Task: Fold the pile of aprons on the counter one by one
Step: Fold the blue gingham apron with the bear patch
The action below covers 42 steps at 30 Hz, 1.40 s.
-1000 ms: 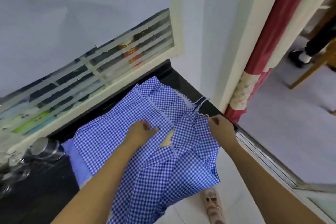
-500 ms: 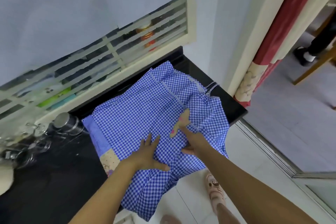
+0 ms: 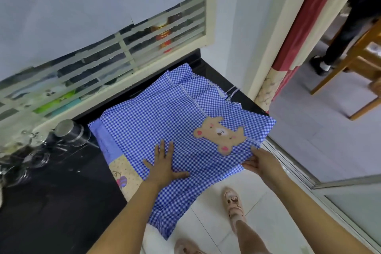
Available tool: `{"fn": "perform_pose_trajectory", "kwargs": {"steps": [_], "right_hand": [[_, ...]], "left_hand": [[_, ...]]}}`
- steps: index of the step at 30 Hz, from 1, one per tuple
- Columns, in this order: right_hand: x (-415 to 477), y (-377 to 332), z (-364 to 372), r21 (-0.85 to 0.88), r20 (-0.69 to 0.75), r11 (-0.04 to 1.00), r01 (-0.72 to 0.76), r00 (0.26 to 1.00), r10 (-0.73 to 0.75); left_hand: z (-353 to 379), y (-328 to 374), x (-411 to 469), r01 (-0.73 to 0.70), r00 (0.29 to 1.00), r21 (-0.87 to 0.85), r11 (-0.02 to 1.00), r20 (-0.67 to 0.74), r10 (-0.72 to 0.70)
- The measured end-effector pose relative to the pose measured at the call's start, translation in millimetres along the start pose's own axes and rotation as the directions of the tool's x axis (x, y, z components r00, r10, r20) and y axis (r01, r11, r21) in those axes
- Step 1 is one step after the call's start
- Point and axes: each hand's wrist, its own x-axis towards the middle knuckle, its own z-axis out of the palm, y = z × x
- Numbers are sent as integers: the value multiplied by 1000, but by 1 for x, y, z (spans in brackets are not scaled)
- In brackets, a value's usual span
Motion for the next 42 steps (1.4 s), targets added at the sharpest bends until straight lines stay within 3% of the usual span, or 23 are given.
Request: {"fn": "perform_pose_trajectory", "kwargs": {"steps": [3,6,9,12,16,18,22,24,26,28,31,34,37,42], "right_hand": [[13,23,-20,82,-88,995,-48,995,55],[17,55,-4,107,-70,985,-133,988,141],[4,85,34,20,-70,978,-205,976,206],[-22,115,73,-47,24,952,-301,953,302],[-54,143,123,-335,315,834,-439,782,538],[-59,154,147,-356,369,800,-484,713,596],[-52,163,184,-27,361,788,-615,729,582],[-46,164,194,101,378,798,-594,765,521],[-42,165,195,90,357,851,-517,815,457],[-41,163,188,-46,333,892,-450,835,438],[-38,158,163,-257,294,875,-410,830,474],[-46,148,142,-350,384,878,-328,804,454],[-58,139,129,-254,485,930,-266,797,361],[-68,148,121,14,616,868,-496,688,384]], "left_hand": [[8,-2,6,-21,997,-26,999,-70,19],[9,2,10,-5,997,-28,1000,-83,3],[6,6,13,0,997,-30,1000,-77,-2],[-5,3,8,-13,993,-179,984,-116,-8],[-6,-30,-13,-23,935,-180,983,-352,-42],[0,-55,-28,-26,920,-142,990,-390,-32],[7,-92,-46,25,967,-130,991,-249,-57],[10,-99,-48,23,979,-120,992,-196,-47],[12,-99,-46,42,981,-98,994,-184,-60],[12,-95,-42,101,978,-55,993,-177,-109],[11,-91,-34,153,977,-62,986,-139,-161],[8,-93,-30,166,980,-74,983,-99,-173],[9,-92,-30,157,981,-83,984,-100,-165],[16,-85,-31,196,961,-78,977,-181,-207]]}}
